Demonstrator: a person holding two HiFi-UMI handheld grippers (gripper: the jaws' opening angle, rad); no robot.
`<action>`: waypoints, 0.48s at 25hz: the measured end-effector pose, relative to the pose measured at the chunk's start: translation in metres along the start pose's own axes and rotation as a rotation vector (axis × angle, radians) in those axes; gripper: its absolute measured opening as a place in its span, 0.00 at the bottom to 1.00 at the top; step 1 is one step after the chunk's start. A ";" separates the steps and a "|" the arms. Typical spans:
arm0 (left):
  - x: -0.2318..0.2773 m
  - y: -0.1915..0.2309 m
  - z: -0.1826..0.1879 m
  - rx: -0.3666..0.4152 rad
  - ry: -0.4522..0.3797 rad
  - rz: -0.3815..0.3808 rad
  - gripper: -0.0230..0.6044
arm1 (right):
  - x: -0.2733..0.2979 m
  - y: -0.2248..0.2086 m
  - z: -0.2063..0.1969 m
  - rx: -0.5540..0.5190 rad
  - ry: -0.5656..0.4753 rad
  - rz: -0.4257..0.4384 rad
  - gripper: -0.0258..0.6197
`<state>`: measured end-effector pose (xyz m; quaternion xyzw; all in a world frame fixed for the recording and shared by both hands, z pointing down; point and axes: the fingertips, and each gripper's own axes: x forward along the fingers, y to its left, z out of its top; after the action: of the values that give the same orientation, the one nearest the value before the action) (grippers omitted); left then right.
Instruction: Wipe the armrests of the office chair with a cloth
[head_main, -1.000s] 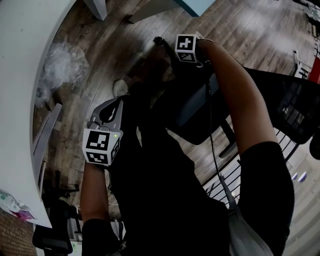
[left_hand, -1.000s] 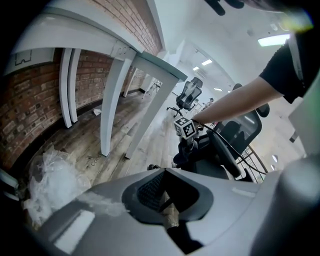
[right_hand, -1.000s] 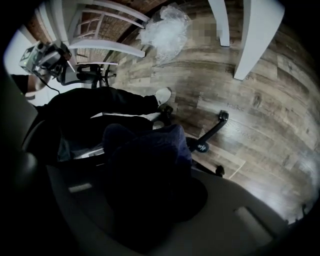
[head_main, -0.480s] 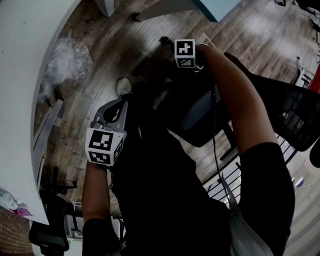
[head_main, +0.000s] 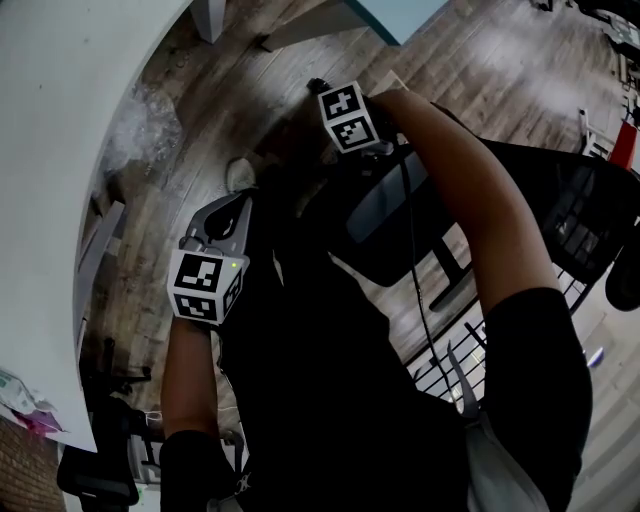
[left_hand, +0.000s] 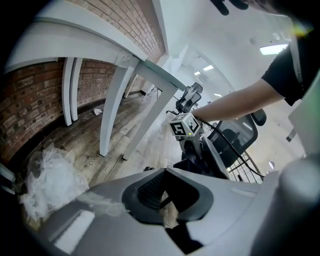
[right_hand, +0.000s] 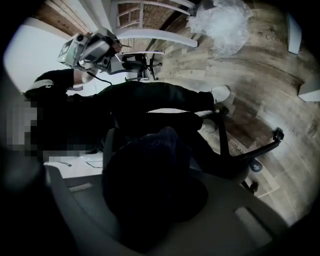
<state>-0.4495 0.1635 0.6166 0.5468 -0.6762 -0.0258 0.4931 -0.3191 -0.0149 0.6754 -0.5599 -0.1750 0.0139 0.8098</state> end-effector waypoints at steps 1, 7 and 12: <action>-0.002 -0.002 0.001 -0.003 0.000 -0.004 0.05 | -0.003 0.008 -0.001 0.014 0.002 0.023 0.11; -0.011 -0.009 0.003 0.053 0.023 -0.002 0.05 | -0.024 0.005 -0.016 0.182 -0.091 -0.016 0.11; -0.008 -0.005 0.004 0.062 0.042 -0.011 0.05 | -0.032 -0.031 -0.058 0.316 -0.068 -0.206 0.11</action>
<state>-0.4493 0.1656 0.6062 0.5659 -0.6631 0.0040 0.4899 -0.3368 -0.0858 0.6772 -0.4039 -0.2541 -0.0231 0.8785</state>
